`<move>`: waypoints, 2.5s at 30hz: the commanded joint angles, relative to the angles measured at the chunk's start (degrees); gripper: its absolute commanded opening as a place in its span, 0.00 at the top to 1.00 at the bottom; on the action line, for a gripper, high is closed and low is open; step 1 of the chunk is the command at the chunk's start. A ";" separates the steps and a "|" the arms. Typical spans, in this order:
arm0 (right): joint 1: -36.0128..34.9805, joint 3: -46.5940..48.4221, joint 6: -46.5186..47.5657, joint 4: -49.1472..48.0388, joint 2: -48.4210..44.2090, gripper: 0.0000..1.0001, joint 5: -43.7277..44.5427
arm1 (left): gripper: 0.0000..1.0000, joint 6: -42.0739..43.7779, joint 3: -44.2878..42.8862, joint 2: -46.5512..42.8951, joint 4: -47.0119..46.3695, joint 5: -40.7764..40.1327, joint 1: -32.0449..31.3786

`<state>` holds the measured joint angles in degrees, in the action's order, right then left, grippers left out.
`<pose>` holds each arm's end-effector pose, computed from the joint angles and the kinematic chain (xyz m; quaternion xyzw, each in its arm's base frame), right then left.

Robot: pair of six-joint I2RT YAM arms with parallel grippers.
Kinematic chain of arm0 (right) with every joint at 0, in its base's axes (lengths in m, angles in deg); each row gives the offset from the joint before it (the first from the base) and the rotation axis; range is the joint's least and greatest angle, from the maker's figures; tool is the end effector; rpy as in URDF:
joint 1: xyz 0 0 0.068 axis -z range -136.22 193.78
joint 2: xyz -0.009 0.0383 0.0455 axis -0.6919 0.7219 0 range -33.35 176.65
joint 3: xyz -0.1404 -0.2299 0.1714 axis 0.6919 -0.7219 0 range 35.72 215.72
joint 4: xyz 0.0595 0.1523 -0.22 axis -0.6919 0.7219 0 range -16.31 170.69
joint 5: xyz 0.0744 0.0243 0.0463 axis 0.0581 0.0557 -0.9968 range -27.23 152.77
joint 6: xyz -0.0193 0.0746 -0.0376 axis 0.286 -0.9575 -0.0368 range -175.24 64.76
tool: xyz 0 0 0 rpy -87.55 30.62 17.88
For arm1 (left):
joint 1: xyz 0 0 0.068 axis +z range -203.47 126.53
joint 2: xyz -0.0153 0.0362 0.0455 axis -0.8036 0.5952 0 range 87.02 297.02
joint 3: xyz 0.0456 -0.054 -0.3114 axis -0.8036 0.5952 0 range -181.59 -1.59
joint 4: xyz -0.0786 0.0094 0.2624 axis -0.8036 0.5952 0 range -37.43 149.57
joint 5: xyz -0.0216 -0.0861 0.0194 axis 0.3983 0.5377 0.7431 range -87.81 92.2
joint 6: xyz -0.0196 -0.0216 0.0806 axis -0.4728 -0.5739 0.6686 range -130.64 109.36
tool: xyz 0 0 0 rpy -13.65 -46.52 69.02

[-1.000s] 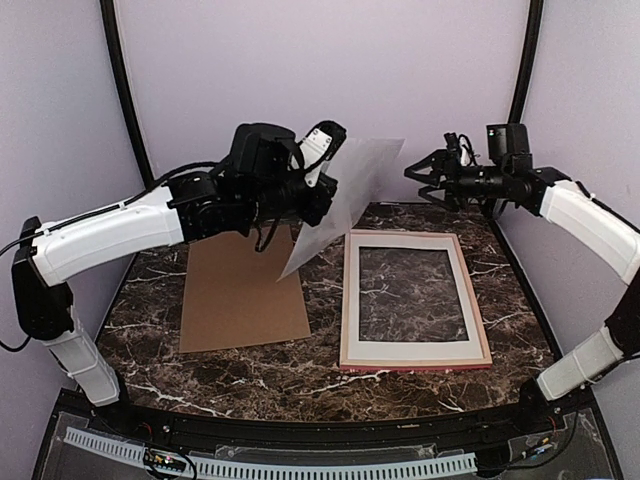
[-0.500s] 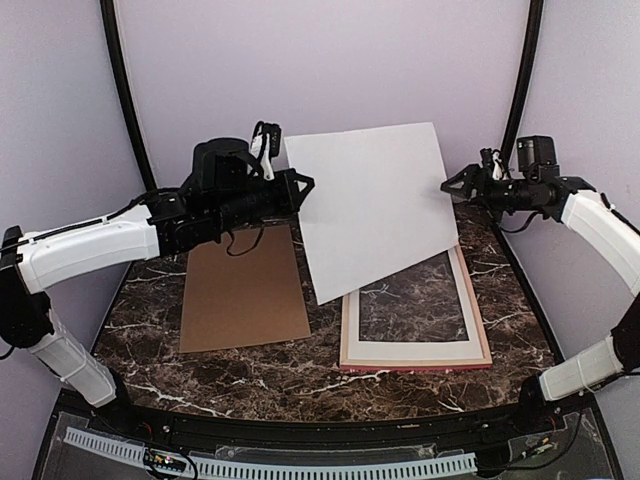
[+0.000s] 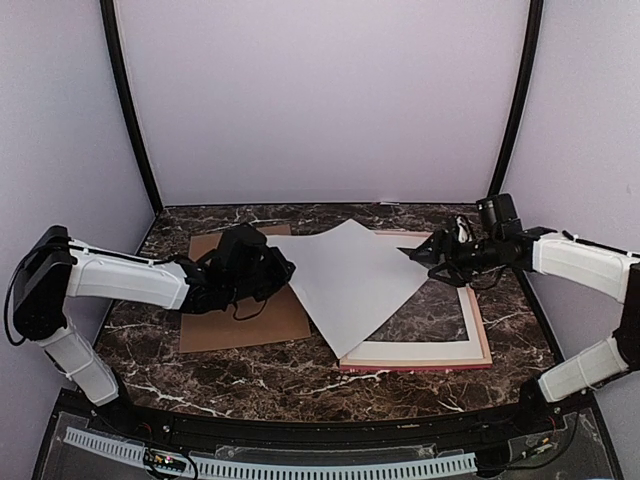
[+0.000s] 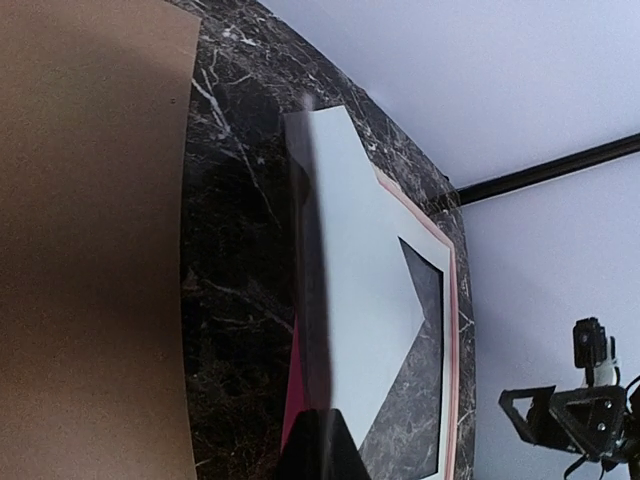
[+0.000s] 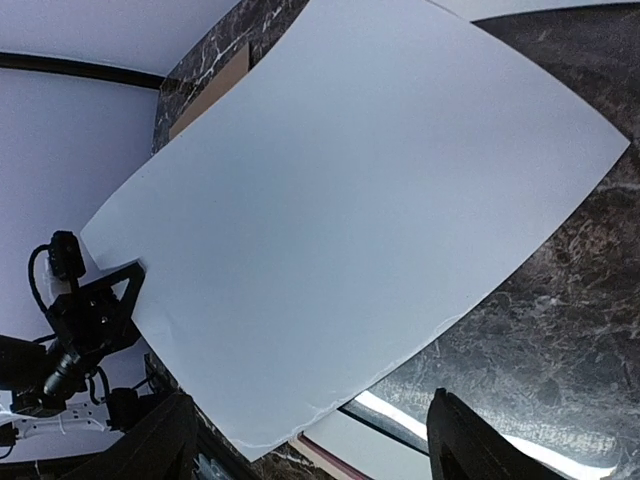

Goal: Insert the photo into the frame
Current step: Turn over the photo, then pass from the left arm to the right

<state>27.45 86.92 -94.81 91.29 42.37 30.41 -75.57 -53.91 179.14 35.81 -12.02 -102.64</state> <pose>0.2817 0.1246 0.2705 0.0659 0.8826 0.4076 0.2249 0.2781 -0.2936 0.2482 -0.1811 0.8105 -0.4032 0.3843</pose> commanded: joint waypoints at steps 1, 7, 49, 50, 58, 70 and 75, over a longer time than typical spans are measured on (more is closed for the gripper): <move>-4.10 -5.76 -4.83 -9.66 1.69 0.20 2.55 | 1.00 -9.87 3.73 -1.44 -5.15 -3.57 -0.05; -10.02 -11.21 -9.83 -16.64 4.73 0.20 4.17 | 1.00 -15.77 8.36 -4.22 -4.73 -6.87 -0.11; -24.18 -20.99 -35.24 -51.74 17.54 0.29 5.74 | 1.00 -29.87 10.78 -6.31 -11.68 -0.88 -0.19; -24.18 -21.03 -35.57 -52.17 17.53 0.29 5.93 | 1.00 -29.85 10.86 -6.29 -11.65 -0.76 -0.20; -23.73 -19.62 -36.44 -53.33 17.27 0.36 7.75 | 1.00 -30.55 12.82 -7.01 -11.39 -0.68 -0.78; -20.16 -17.09 -32.46 -49.48 16.07 0.63 10.01 | 1.00 -30.45 16.51 -9.26 -9.46 -1.34 -1.92; -18.82 -16.49 -31.01 -48.34 16.41 0.71 10.38 | 1.00 -30.18 16.78 -8.42 -9.55 -0.85 -2.77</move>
<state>7.49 68.95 -127.95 43.25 59.53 39.55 -105.90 -38.26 171.55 26.00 -14.16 -104.23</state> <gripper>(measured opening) 0.308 0.006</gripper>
